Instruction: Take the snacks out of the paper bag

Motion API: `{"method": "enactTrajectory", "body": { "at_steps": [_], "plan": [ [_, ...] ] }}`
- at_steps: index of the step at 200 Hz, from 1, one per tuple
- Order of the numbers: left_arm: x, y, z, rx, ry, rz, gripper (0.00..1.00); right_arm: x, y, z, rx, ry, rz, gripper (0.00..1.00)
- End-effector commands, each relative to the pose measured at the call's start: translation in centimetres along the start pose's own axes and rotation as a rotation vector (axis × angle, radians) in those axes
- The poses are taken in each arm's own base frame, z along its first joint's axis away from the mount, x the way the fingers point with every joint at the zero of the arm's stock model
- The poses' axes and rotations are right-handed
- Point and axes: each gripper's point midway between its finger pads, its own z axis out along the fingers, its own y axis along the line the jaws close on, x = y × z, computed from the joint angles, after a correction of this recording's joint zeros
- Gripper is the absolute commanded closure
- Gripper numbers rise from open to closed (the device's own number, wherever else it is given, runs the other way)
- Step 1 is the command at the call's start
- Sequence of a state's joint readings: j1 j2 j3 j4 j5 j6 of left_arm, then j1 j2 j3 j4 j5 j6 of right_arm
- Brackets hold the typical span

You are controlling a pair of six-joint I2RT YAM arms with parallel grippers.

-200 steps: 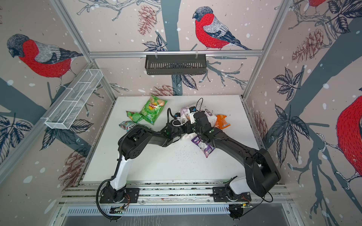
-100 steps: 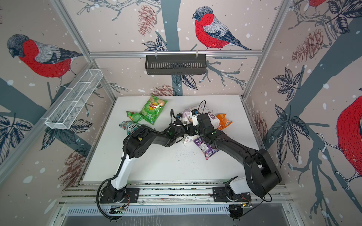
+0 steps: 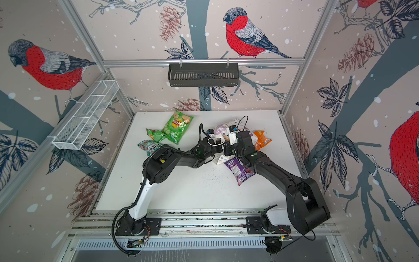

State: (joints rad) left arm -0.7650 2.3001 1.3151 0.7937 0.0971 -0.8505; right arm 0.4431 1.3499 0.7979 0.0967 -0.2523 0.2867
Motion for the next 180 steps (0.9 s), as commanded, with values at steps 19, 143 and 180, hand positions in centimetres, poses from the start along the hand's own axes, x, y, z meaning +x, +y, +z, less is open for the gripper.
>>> {"method": "enactTrajectory", "body": {
  "at_steps": [19,143,180],
  "plan": [
    [-0.6,-0.3,-0.3,-0.018,-0.013,0.014,1.0,0.7,-0.3,-0.7,-0.032,0.041,-0.024,1.0],
    [0.8,-2.1,-0.1,0.059,0.047,-0.057,0.19,2.2,-0.5,-2.9,-0.021,0.055,0.0,1.0],
    [0.8,-2.7,0.3,0.067,0.079,-0.076,0.03,2.3,-0.2,-2.5,-0.035,0.065,-0.009,1.0]
  ]
}}
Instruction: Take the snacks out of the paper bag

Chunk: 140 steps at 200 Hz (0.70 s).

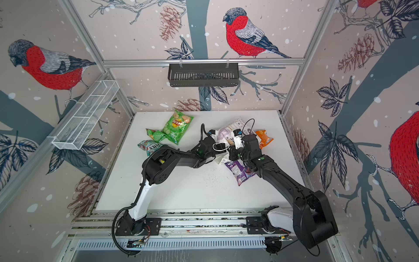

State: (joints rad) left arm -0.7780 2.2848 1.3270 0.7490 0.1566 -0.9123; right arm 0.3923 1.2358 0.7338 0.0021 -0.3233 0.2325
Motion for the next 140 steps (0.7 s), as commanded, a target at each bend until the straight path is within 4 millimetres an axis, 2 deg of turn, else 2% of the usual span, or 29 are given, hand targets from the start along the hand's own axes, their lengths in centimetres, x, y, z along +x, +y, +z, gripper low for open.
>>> {"method": "enactTrajectory", "body": {
  "at_steps": [1,35,40,61,78,90,98,114,119,130,140],
  "plan": [
    [-0.2,-1.2,0.4,0.036,0.014,-0.015,0.03,0.4,0.3,0.2,-0.015,0.024,0.007,1.0],
    [0.5,-0.7,2.2,0.071,0.031,-0.114,0.03,-0.8,1.2,0.2,-0.053,-0.008,-0.014,1.0],
    [0.6,-0.5,2.4,0.076,0.028,-0.132,0.03,-0.4,1.1,0.7,-0.051,0.009,-0.008,1.0],
    [0.5,-0.1,3.4,0.071,0.002,-0.167,0.03,-0.8,1.7,0.9,-0.073,-0.003,-0.02,1.0],
    [-0.1,-0.5,3.6,0.064,-0.041,-0.167,0.03,-0.8,2.1,1.1,-0.081,0.001,-0.034,1.0],
    [-0.3,-1.6,3.8,0.079,-0.064,-0.146,0.07,-0.6,2.0,1.3,-0.079,0.006,-0.036,1.0],
    [-0.1,-2.2,4.1,0.084,-0.065,-0.139,0.17,-0.5,1.9,1.4,-0.076,0.008,-0.035,1.0],
    [0.6,-3.1,4.8,0.109,-0.053,-0.132,0.53,-0.6,1.8,1.5,-0.072,0.005,-0.038,1.0],
    [0.8,-3.0,4.9,0.109,-0.048,-0.137,0.62,-0.6,1.8,1.5,-0.072,0.005,-0.038,1.0],
    [1.2,-2.4,4.9,0.107,-0.046,-0.151,0.76,-0.8,1.7,1.4,-0.066,-0.002,-0.038,1.0],
    [1.1,-1.9,4.6,0.102,-0.053,-0.159,0.99,-0.9,1.6,1.2,-0.06,-0.012,-0.038,1.0]
  ]
}}
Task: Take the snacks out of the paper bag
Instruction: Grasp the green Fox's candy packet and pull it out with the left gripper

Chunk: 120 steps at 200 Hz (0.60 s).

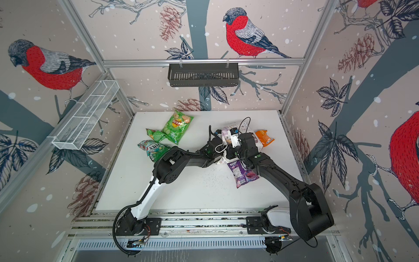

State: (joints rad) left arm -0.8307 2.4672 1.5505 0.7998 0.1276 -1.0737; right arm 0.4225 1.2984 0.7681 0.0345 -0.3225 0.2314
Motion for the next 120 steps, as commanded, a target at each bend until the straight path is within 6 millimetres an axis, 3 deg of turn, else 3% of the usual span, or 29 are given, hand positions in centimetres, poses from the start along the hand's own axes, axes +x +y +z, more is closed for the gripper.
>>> {"method": "enactTrajectory", "body": {
  "at_steps": [1,23,87,120],
  "plan": [
    [-0.2,0.2,-0.2,0.015,-0.025,-0.024,1.0,-0.5,0.8,-0.3,-0.035,-0.019,-0.02,1.0],
    [-1.0,0.4,-1.1,0.012,-0.043,-0.023,1.0,-0.5,0.4,-0.6,-0.02,-0.032,-0.015,1.0],
    [-4.4,-1.6,-5.3,0.005,-0.12,0.065,1.0,0.7,-1.6,-0.8,0.067,-0.021,0.026,1.0],
    [-5.2,-1.8,-7.4,-0.005,-0.141,0.09,1.0,-0.5,-1.9,-1.5,0.089,-0.064,0.043,1.0]
  ]
}}
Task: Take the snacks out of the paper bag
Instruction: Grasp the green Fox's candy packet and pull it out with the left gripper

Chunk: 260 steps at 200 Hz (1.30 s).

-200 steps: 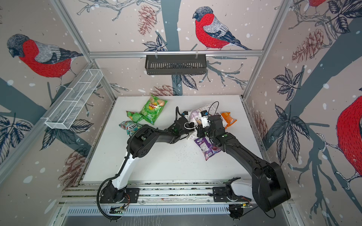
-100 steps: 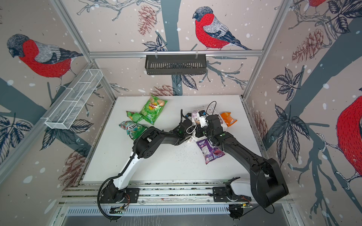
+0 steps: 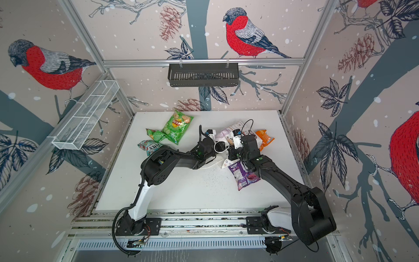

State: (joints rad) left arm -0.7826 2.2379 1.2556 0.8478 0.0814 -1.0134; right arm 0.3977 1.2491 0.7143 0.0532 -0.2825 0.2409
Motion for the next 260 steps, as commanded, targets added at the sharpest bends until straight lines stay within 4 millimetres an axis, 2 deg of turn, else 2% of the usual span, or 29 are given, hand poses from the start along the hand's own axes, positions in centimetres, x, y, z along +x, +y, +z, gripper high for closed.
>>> {"method": "enactTrajectory", "body": {
  "at_steps": [1,25,62,109,114,138,212,260],
  "plan": [
    [-2.1,-1.8,-1.2,0.056,-0.071,0.038,1.0,-1.0,-0.5,-0.4,0.033,-0.036,0.025,1.0],
    [-2.5,-1.4,-2.9,0.045,-0.083,0.035,1.0,-1.3,-0.6,-0.6,0.038,-0.036,0.018,1.0],
    [-3.7,-2.0,-5.3,0.044,-0.118,0.065,1.0,-1.9,-1.0,-1.3,0.066,-0.037,-0.001,1.0],
    [-4.4,-3.3,-6.6,0.066,-0.127,0.083,1.0,-2.0,-1.2,-2.1,0.071,-0.059,-0.001,1.0],
    [-4.0,-2.6,-6.9,0.053,-0.119,0.081,1.0,-2.0,-1.2,-2.1,0.073,-0.061,0.0,1.0],
    [-4.2,-2.8,-7.6,0.054,-0.118,0.086,1.0,-2.2,-1.4,-2.6,0.078,-0.077,0.005,1.0],
    [-4.4,-4.3,-9.2,0.065,-0.094,0.134,1.0,-2.6,-1.3,-2.9,0.056,-0.105,0.03,1.0],
    [-4.7,-5.7,-11.1,0.041,-0.118,0.2,1.0,-3.1,-1.7,-3.6,0.084,-0.129,0.017,1.0]
  ]
}}
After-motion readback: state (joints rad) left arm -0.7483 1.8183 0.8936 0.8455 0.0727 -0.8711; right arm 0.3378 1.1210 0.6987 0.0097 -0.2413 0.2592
